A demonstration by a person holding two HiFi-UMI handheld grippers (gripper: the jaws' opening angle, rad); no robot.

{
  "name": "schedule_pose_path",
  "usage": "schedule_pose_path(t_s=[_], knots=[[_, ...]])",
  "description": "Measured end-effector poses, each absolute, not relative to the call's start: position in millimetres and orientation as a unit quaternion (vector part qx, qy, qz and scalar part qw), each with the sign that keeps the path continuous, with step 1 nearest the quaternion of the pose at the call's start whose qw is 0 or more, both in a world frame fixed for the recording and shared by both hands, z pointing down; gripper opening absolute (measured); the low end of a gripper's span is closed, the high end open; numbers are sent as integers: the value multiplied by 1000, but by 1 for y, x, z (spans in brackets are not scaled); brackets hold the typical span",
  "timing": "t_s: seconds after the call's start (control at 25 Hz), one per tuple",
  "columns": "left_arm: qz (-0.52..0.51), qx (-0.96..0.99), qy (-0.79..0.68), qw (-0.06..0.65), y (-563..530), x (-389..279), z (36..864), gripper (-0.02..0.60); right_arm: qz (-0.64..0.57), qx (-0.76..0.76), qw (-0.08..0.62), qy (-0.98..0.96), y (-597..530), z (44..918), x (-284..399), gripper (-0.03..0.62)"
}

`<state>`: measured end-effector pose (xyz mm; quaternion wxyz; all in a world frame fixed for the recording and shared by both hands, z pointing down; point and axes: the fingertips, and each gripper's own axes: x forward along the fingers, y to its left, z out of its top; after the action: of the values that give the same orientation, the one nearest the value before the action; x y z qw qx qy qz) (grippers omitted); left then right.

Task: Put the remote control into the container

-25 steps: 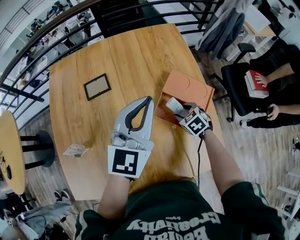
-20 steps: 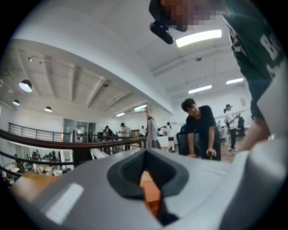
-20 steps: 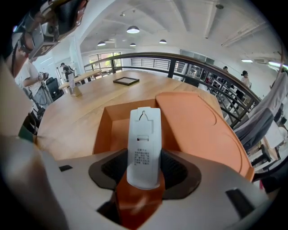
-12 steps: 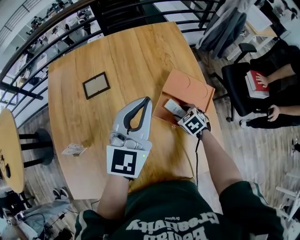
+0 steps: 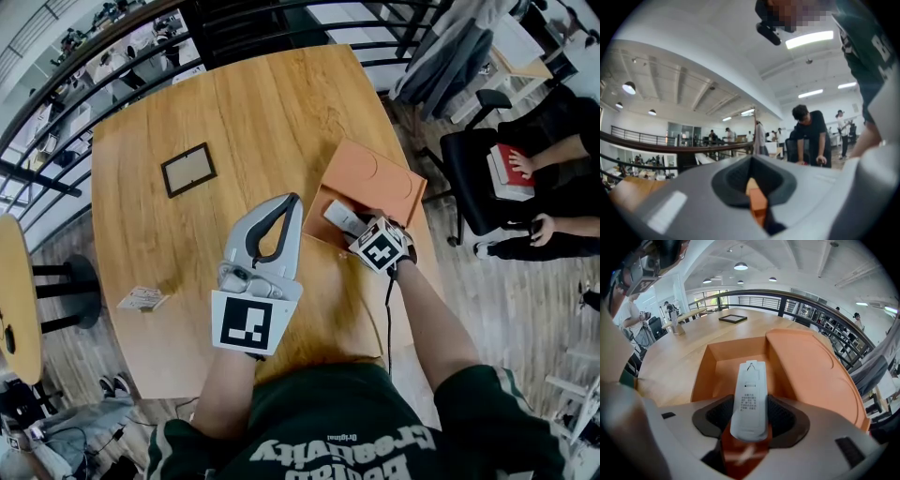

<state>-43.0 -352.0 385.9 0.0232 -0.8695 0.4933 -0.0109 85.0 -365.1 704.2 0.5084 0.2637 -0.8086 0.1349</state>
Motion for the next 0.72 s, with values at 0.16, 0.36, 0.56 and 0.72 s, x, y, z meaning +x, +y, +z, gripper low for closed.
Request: schedule_pose_path(t_s=[0.16,0.36,0.56,0.72], knots=[[-9,-871,490,22,-350,-40,388,-2,136,260,517,-804,-365,706,84,239],[-8,-871,490,19,-351,-40,389,-2,136,262,517,-804,-364,707,83,239],[-9,-873,488,24,-350,-38,389,-2,130,263,515,-805,-365,706,83,239],[-19,-876,481,30,-350,-34,391,-2,131,259,511,-809,-363,710,84,242]])
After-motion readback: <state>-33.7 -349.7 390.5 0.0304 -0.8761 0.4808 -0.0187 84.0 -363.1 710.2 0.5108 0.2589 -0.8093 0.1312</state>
